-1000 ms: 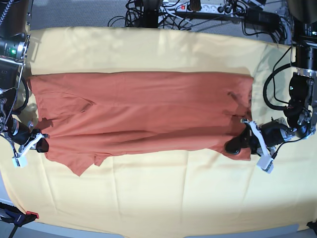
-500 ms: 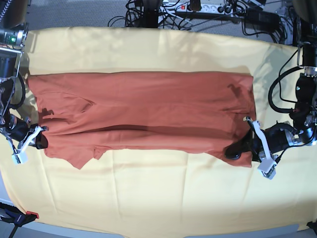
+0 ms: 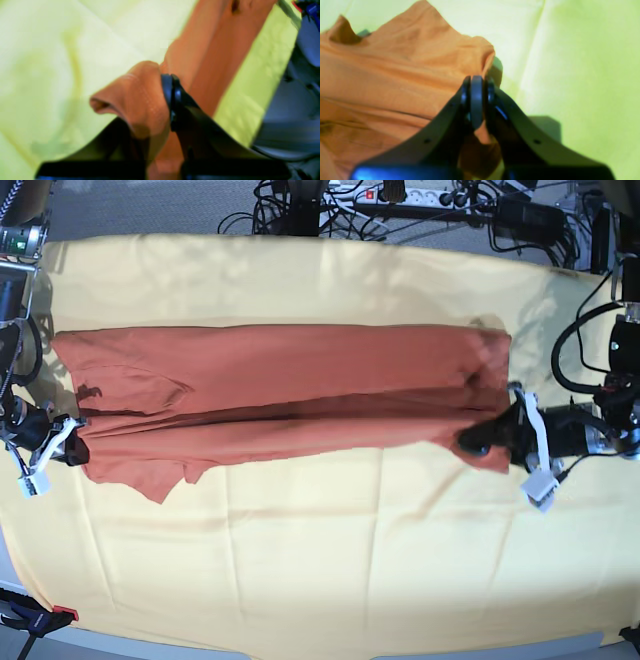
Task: Fold the T-shirt properly
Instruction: 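Lift the hem and fold it over toward the collar with both grippers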
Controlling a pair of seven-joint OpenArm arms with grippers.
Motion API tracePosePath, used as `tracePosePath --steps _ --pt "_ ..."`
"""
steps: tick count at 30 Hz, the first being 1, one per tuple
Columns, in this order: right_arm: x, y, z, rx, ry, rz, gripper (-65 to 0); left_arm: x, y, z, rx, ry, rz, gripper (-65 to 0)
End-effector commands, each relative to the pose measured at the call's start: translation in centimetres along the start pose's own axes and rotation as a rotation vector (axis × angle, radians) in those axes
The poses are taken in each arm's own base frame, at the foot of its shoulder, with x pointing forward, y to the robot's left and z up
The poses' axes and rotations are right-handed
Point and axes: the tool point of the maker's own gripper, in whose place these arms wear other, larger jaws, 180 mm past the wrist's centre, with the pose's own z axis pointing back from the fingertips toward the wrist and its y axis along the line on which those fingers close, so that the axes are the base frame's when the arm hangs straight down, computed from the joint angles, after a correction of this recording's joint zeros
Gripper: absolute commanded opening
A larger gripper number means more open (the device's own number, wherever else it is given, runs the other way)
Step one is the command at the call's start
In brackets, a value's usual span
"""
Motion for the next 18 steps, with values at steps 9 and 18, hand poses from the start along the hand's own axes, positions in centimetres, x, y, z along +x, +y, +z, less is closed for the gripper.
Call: tracePosePath --steps 9,18 --pt "2.3 -1.1 1.0 -0.024 -0.048 0.022 -65.0 -3.4 -1.5 0.0 -0.050 0.083 0.054 -65.0" --pt "4.4 -0.7 1.5 0.007 -0.124 -0.002 -20.0 -5.3 -2.1 -0.3 -0.065 0.113 0.092 -38.7"
